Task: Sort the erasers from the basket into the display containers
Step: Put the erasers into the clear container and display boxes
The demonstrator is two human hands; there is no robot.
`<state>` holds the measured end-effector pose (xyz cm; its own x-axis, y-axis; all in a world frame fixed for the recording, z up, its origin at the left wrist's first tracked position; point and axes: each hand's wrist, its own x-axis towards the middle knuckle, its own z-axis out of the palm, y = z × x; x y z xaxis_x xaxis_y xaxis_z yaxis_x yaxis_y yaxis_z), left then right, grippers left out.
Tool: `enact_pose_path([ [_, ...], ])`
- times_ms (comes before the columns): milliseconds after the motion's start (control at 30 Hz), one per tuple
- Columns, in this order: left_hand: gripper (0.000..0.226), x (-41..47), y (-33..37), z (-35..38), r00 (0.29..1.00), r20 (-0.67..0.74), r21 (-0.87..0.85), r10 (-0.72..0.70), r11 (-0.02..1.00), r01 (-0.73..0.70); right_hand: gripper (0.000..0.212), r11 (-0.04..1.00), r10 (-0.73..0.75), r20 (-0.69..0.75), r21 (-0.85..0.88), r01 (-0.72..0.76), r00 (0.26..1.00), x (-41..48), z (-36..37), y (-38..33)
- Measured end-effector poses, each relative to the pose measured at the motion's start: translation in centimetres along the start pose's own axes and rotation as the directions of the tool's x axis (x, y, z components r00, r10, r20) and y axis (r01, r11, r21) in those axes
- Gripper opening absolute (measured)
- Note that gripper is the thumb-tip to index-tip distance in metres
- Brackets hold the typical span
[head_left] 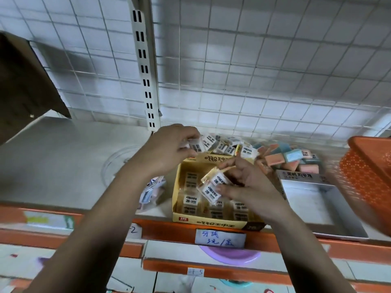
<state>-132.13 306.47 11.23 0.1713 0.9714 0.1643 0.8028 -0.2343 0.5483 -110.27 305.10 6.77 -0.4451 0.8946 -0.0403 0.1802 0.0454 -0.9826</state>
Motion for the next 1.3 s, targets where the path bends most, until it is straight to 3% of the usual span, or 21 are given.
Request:
enact_pose_path([
  [200,0.052,-2.6,-0.7,-0.7,0.987,-0.127,-0.144,-0.098,0.986,0.079,0.024,0.954,0.035,0.092,-0.3,-0.006,0.995,1.4,2.7,-0.2],
  [367,0.035,-3.1,-1.2,-1.4,0.963,-0.212,-0.381,-0.168,0.922,0.077,0.022,0.891,0.072,0.072,-0.453,-0.032,0.995,1.9,4.1,-0.1],
  [533,0.023,-3.2,-2.0,-1.4,0.956,-0.22,-0.432,-0.193,0.898,0.082,0.016,0.714,0.001,0.094,-0.697,0.065,0.996,2.0,5.0,-0.3],
  [700,0.02,-2.9,-2.2,-1.2,0.958,-0.218,-0.471,-0.187,0.88,0.065,0.017,0.61,-0.061,0.141,-0.778,0.149,0.988,2.2,5.5,-0.4],
  [833,0.017,-2.5,-1.6,-0.9,0.965,-0.212,-0.467,-0.153,0.883,0.037,0.015,0.627,-0.103,0.169,-0.754,0.196,0.98,1.6,4.8,-0.7],
  [933,0.014,-2.1,-0.8,-0.4,0.981,-0.166,-0.428,-0.098,0.904,0.017,0.019,0.657,-0.15,0.152,-0.723,0.214,0.977,0.8,2.5,-0.5],
  [1000,0.014,-1.8,-0.2,0.1,0.989,-0.133,-0.408,-0.069,0.913,0.009,0.019,0.676,-0.273,0.009,-0.709,0.199,0.962,0.2,0.4,0.0],
  [1100,0.016,-1.3,1.0,1.4,0.998,-0.058,-0.396,-0.021,0.918,-0.004,0.017,0.628,-0.473,-0.232,-0.765,0.14,0.85,-0.2,-2.9,1.5],
  [1167,0.014,-1.0,2.1,2.7,0.999,0.031,-0.363,0.019,0.932,-0.006,0.017,0.62,-0.486,-0.293,-0.78,0.089,0.823,-0.4,-4.4,2.4],
  [1300,0.016,0.1,3.7,5.9,0.944,0.317,-0.334,0.095,0.943,0.017,0.016,0.661,-0.429,-0.283,-0.746,0.084,0.858,-0.9,-5.0,3.6],
])
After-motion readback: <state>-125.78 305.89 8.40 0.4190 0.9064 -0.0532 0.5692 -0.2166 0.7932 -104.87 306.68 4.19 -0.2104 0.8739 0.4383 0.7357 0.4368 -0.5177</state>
